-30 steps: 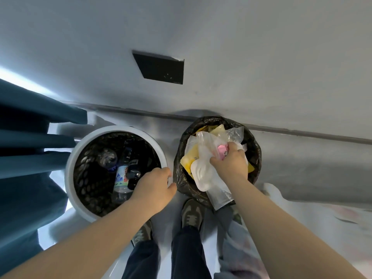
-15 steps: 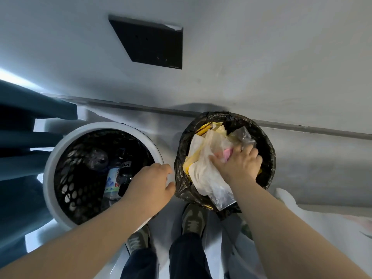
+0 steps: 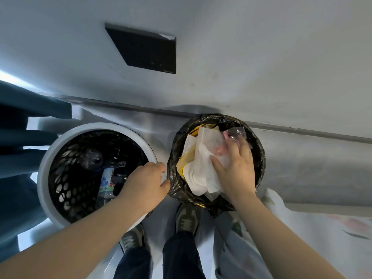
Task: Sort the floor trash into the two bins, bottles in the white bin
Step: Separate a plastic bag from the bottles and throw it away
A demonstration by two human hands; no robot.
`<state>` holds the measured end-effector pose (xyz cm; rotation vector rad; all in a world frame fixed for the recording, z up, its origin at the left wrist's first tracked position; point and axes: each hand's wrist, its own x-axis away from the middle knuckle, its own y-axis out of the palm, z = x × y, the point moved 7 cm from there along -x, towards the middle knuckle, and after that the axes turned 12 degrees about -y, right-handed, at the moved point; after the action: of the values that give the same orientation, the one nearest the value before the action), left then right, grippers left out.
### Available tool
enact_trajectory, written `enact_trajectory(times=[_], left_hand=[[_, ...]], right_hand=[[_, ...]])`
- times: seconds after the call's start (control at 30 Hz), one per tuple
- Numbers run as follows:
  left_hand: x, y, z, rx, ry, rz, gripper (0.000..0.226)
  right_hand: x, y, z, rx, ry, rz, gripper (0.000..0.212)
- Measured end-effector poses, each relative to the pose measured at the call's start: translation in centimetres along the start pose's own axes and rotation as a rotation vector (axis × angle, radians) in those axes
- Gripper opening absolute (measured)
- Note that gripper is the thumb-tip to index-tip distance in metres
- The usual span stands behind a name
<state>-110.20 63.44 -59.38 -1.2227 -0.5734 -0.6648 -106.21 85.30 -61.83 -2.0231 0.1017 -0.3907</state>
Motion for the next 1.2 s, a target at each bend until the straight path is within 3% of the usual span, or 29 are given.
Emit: enact_trajectory(times=[0.2,0.37,0.53,0.8,0.97,1.2], left_hand=[[0.0,-0.4,0.3,0.011,0.005,-0.003,0.035],[0.0,-0.8,-0.4,0.007,-0.003,0.013,0.033],[0.5,-2.0,-1.2,0.015,-0.029,0.025,0.033],[4.2,-6.7,-1.2,0.015,-0.033,0.037,0.033],[8.4,-11.6,-1.0,0.034,-0.006,0.064,0.033],[17.1,-19.5,-1.3,0.041,0.008,0.103,0.029]], right_hand=[[2.4,3.6,-0.7,0.16,0.021,-0.528,0.077],[-0.7,5.4,1.2,0.24,0.109,-0.697,0.071],[-3.6,3.3,-0.4,0.159,0.129,-0.63,0.07],[-0.8,-5.4,-6.9,0.076,-0.141,-0.292,0.048],[2.8,-10.6,-12.6,0.145,-0.287,-0.308,0.043],[6.8,-19.3,-20.6,0.149,-0.283,-0.345,0.039]])
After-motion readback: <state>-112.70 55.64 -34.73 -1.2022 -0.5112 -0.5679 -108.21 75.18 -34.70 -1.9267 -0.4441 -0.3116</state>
